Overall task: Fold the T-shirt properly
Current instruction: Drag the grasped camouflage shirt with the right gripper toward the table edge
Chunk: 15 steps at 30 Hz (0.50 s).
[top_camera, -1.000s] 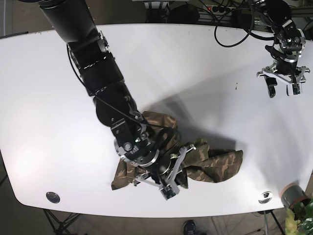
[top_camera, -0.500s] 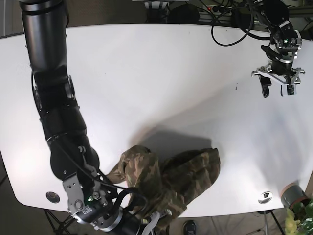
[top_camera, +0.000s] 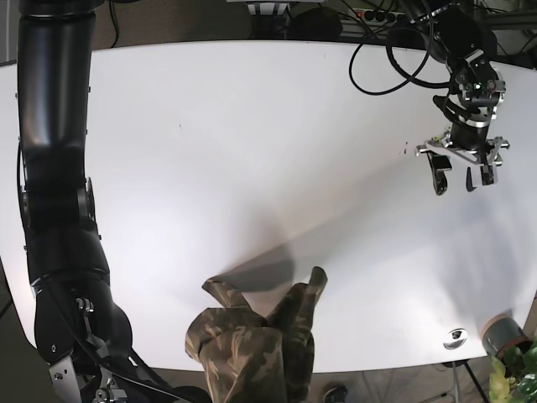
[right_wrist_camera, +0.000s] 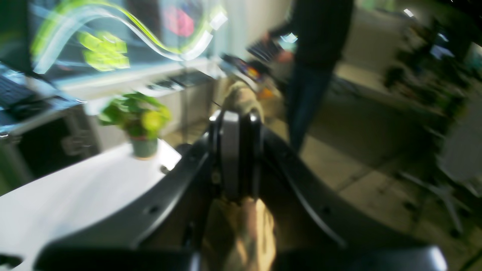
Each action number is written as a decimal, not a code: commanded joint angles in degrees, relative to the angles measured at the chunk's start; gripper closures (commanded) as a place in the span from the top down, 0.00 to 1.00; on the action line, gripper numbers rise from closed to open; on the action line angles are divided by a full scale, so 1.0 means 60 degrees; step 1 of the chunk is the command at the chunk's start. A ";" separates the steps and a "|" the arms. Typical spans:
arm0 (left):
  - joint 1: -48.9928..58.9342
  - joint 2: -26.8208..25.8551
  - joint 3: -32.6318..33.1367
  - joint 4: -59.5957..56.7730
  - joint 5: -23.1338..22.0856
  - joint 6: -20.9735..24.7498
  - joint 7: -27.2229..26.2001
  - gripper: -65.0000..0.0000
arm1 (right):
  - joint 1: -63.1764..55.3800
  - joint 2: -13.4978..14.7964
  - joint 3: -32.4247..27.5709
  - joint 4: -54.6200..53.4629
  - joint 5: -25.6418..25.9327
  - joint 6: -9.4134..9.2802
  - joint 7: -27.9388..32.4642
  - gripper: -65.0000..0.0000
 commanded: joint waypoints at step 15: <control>-0.1855 0.0553 0.3775 0.0171 0.2110 0.0019 -0.0293 0.55 | 0.0294 0.0154 0.0062 -0.0207 0.0062 -0.0045 0.0182 0.03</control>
